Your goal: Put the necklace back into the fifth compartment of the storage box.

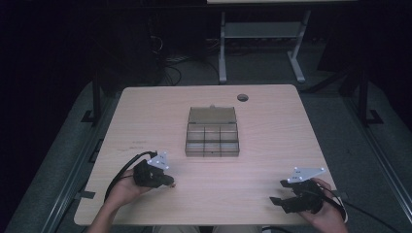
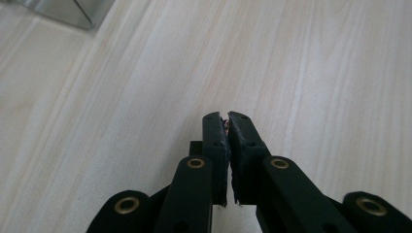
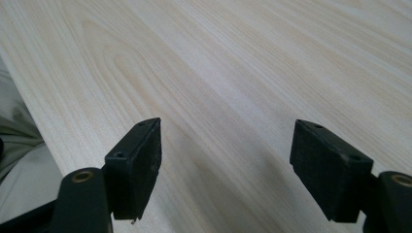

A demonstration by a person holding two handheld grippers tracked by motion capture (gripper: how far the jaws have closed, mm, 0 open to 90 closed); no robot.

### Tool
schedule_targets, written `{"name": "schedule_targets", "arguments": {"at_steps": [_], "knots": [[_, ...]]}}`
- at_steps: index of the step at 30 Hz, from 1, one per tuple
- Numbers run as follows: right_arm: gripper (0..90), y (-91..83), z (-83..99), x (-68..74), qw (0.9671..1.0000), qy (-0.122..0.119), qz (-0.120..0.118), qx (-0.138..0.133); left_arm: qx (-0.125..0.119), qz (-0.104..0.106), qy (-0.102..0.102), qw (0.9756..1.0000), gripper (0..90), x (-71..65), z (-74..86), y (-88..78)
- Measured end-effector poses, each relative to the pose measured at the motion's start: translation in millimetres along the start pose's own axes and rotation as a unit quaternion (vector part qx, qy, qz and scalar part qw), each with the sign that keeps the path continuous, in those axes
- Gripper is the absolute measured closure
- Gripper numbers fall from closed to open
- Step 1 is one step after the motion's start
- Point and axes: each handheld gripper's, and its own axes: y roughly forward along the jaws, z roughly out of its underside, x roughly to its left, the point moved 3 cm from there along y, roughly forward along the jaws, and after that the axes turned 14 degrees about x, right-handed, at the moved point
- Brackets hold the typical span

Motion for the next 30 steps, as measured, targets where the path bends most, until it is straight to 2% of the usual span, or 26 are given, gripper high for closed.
{"name": "schedule_targets", "arguments": {"at_steps": [2, 4, 16, 23, 30], "knots": [[26.9, -0.1, 0.0, 0.2, 1.0000, 0.000, 0.000, 0.000, -0.001, -0.002, 0.001, 1.0000, 86.1, -0.4, -0.5, -1.9], [26.8, -0.2, -0.1, 0.1, 1.0000, -0.001, 0.000, -0.001, -0.013, 0.003, 0.001, 0.9999, 86.1, -1.1, -1.6, -5.7], [26.8, 0.2, -0.4, -0.1, 1.0000, 0.000, 0.000, -0.001, -0.027, -0.001, 0.003, 0.9996, 86.2, -1.0, -12.1, -25.1], [26.8, -0.1, -0.3, -1.6, 1.0000, 0.000, -0.002, -0.002, -0.038, 0.000, 0.006, 0.9993, 86.2, 3.3, -25.9, -38.5], [26.8, 0.1, -0.6, -1.5, 1.0000, 0.004, -0.004, -0.004, -0.045, -0.001, 0.011, 0.9989, 86.2, 8.9, -46.4, -54.1]]}}
